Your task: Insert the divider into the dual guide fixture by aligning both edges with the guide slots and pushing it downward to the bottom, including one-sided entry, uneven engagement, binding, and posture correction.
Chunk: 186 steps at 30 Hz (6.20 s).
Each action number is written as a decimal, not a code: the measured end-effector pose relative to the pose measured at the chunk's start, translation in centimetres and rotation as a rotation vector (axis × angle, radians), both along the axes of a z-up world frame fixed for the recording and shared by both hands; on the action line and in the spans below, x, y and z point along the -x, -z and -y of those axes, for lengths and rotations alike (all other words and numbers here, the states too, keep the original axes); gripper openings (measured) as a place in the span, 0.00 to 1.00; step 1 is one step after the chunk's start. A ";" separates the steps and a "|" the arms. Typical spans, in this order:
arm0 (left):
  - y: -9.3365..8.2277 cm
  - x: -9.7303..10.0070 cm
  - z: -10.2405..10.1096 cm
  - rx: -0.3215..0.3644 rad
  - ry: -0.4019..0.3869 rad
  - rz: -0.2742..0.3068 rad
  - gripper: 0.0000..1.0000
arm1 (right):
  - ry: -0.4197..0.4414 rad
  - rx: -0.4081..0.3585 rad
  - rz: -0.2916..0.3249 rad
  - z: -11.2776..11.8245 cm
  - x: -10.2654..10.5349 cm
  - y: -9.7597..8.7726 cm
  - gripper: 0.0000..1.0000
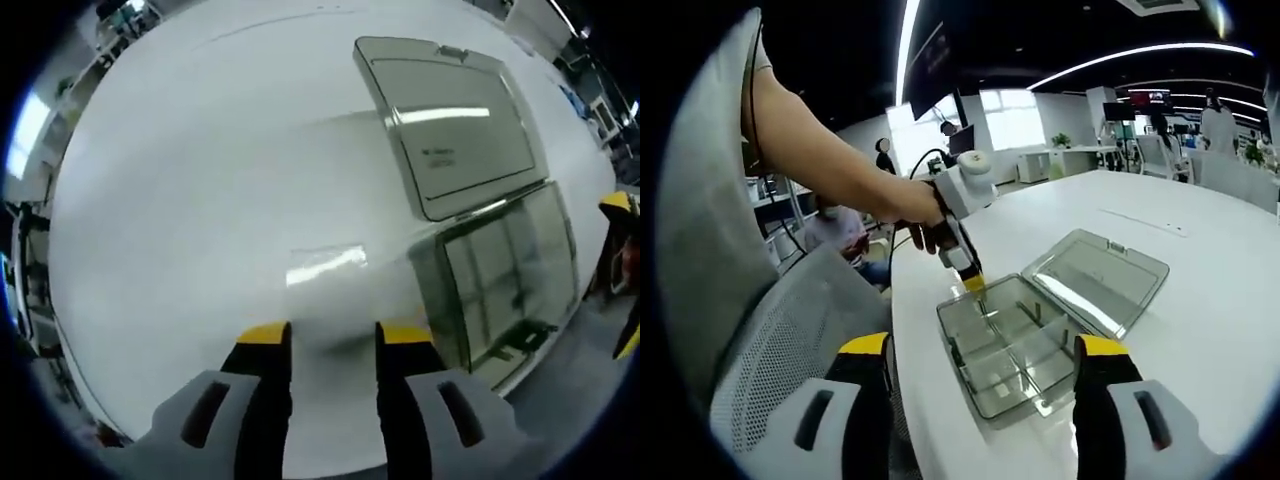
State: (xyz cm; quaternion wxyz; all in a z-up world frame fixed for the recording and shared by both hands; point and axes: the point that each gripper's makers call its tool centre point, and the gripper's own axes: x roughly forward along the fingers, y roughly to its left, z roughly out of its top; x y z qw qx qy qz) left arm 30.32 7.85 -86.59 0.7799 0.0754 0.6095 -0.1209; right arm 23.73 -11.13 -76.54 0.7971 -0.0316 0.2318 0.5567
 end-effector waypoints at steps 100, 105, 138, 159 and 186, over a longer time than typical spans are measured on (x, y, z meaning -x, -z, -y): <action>-13.3 5.9 12.2 0.978 0.003 0.117 0.28 | -0.022 -0.431 -0.186 -0.8 -1.9 -8.6 0.64; -14.3 6.2 13.1 1.038 0.047 0.126 0.28 | -0.071 -0.514 -0.256 -1.4 -1.3 -10.0 0.62; -18.1 6.7 16.6 1.186 0.240 0.189 0.28 | -0.153 -0.702 -0.465 -2.4 -0.6 -12.3 0.59; -18.6 7.4 17.5 1.184 0.307 0.190 0.28 | -0.187 -0.669 -0.524 -3.1 -0.2 -11.5 0.56; -18.9 8.1 17.7 1.214 0.309 0.159 0.29 | -0.161 -0.676 -0.554 -2.8 -0.7 -10.8 0.32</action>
